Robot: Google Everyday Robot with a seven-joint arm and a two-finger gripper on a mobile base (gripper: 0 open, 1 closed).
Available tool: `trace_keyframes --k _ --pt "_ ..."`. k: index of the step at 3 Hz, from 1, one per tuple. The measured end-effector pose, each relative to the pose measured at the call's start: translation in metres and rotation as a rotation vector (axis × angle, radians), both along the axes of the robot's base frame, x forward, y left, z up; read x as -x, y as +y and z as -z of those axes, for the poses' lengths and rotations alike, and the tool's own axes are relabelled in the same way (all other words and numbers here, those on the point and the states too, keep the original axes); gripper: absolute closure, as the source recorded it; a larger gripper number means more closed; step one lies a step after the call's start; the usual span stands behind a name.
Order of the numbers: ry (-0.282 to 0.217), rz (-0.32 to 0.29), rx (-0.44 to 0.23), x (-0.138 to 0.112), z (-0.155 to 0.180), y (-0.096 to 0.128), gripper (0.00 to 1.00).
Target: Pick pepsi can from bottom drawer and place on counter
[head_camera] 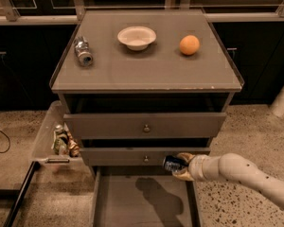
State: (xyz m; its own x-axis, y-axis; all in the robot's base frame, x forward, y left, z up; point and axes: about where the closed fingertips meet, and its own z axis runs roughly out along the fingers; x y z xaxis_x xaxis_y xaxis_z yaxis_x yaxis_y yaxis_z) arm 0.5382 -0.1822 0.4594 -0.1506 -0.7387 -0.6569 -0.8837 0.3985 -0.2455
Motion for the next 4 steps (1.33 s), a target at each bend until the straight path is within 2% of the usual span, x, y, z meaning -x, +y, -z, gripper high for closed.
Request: trace_keyframes --k 1,2,3,4 --pt "-0.023 -0.067 -0.007 0.024 -0.015 0.021 1.00" --pt "-0.085 -0.150 -0.008 0.044 -0.063 0.040 1.00" --pt "-0.169 -0.186 0.031 0.061 -0.124 0.050 1.00" --pt "-0.237 -0.190 0.053 0.061 -0.198 0.049 1.00"
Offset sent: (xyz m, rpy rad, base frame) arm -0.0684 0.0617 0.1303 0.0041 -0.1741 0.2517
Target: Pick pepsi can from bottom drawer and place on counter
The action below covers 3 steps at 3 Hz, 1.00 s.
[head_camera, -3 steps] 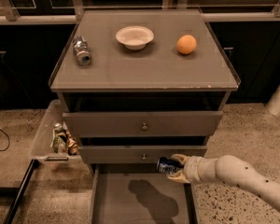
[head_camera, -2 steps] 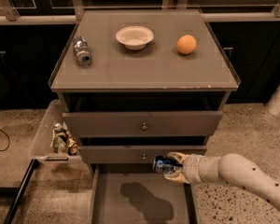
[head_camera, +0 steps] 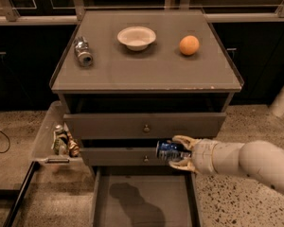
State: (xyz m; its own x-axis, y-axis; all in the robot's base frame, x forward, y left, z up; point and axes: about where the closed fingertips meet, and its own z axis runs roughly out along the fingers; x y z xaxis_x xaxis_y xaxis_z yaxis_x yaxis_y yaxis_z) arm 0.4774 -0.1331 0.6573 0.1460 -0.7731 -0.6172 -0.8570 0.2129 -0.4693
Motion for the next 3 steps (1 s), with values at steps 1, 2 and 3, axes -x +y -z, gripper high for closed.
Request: trace_keyframes --k 1,2,3 --pt "-0.058 0.047 0.029 -0.016 -0.073 -0.007 1.00" --pt "-0.120 0.124 0.057 -0.034 -0.143 -0.019 1.00" --pt "-0.121 0.124 0.057 -0.034 -0.143 -0.019 1.00"
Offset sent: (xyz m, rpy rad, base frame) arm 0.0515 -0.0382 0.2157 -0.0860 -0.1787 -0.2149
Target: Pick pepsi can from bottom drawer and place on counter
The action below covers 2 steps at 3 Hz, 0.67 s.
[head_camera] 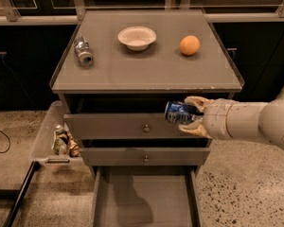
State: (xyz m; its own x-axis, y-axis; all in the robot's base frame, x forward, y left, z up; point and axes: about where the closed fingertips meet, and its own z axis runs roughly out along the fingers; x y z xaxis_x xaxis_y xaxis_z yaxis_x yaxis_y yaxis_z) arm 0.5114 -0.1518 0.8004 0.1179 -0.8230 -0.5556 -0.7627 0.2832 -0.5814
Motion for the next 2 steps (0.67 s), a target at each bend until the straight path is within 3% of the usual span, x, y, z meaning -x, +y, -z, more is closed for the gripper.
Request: trace_keyframes --k 2 --pt "-0.039 -0.094 -0.006 -0.032 -0.053 0.007 1.00"
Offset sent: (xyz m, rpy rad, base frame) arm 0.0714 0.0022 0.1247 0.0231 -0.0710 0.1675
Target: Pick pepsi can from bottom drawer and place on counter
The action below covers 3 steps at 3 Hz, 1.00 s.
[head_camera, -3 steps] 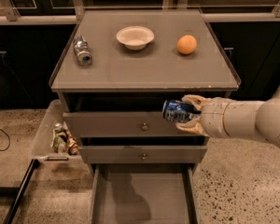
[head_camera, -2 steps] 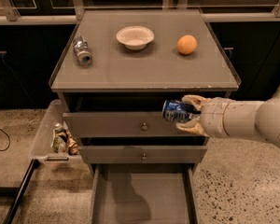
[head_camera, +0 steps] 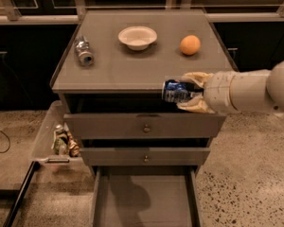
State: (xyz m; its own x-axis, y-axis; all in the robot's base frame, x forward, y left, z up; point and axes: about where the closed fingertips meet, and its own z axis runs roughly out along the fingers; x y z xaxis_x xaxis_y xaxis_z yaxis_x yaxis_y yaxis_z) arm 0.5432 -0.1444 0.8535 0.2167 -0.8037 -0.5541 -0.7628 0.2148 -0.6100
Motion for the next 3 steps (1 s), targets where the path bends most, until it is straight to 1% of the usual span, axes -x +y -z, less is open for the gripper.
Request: trace_keyframes --k 1,2,3 --pt "0.044 -0.063 0.010 -0.032 -0.028 0.005 1.00" --pt "0.128 -0.137 -0.012 -0.067 -0.036 0.020 1.00" --pt "0.181 -0.141 -0.057 -0.106 -0.046 0.021 1.00"
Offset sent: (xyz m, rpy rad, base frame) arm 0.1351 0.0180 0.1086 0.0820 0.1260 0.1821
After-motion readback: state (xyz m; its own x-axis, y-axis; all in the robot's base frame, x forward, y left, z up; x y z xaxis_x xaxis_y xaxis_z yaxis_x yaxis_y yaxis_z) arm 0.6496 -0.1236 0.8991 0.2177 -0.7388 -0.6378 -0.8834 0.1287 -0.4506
